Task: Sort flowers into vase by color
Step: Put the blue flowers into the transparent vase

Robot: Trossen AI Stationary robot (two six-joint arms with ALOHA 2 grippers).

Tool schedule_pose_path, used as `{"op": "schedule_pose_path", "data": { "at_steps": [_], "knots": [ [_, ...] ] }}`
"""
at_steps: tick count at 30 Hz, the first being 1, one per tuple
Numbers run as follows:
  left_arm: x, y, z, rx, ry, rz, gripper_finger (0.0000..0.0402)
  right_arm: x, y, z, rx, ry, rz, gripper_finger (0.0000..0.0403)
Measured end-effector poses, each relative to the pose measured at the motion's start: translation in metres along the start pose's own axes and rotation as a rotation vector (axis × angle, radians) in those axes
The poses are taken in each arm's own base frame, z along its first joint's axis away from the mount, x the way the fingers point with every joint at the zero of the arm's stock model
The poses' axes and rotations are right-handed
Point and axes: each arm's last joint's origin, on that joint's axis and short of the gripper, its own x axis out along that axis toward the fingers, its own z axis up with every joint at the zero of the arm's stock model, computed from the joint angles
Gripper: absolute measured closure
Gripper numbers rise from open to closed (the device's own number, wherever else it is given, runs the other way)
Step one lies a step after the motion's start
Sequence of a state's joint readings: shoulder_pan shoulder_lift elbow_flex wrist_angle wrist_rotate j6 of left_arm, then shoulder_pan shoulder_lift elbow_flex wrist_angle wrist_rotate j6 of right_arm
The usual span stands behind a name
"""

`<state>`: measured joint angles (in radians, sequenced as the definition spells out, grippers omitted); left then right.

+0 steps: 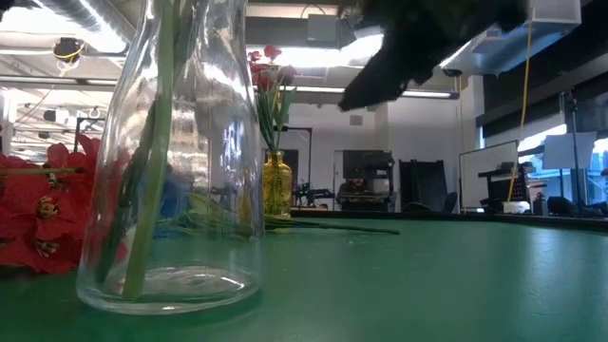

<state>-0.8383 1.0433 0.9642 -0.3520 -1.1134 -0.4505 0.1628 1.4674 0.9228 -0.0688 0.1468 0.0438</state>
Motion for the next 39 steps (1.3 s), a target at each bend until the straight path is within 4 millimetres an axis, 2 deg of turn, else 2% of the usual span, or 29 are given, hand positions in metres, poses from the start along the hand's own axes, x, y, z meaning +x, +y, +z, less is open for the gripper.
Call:
{"op": "schedule_pose_path", "data": {
  "at_steps": [6, 8, 10, 13, 18, 23, 28, 39],
  "knots": [
    [0.019, 0.041, 0.015, -0.039, 0.048, 0.054, 0.0167, 0.035, -0.016, -0.009, 0.009, -0.044, 0.028, 0.0143],
    [0.023, 0.048, 0.021, -0.062, 0.039, 0.038, 0.0167, 0.048, -0.02, -0.012, 0.007, -0.067, 0.044, 0.0143],
    [0.029, 0.047, 0.025, -0.081, -0.006, -0.044, 0.0167, 0.063, -0.023, -0.015, 0.012, -0.103, 0.066, 0.0143],
    [0.036, 0.04, 0.017, -0.025, -0.075, -0.193, 0.0167, 0.083, -0.025, -0.026, 0.017, -0.1, 0.086, 0.0143],
    [0.046, 0.051, -0.012, -0.035, -0.152, -0.23, 0.0167, 0.105, -0.026, -0.043, 0.045, -0.018, 0.087, 0.0143],
    [0.049, 0.071, -0.044, -0.11, -0.165, -0.23, 0.0167, 0.113, -0.025, -0.052, 0.08, 0.02, 0.088, 0.0143],
    [0.05, 0.079, -0.063, -0.2, -0.206, -0.251, 0.0167, 0.113, -0.026, -0.053, 0.107, 0.03, 0.057, 0.0143],
    [0.051, 0.079, -0.068, -0.232, -0.191, -0.267, 0.0167, 0.113, -0.026, -0.064, 0.126, 0.137, 0.028, 0.0143]
  ]
}}
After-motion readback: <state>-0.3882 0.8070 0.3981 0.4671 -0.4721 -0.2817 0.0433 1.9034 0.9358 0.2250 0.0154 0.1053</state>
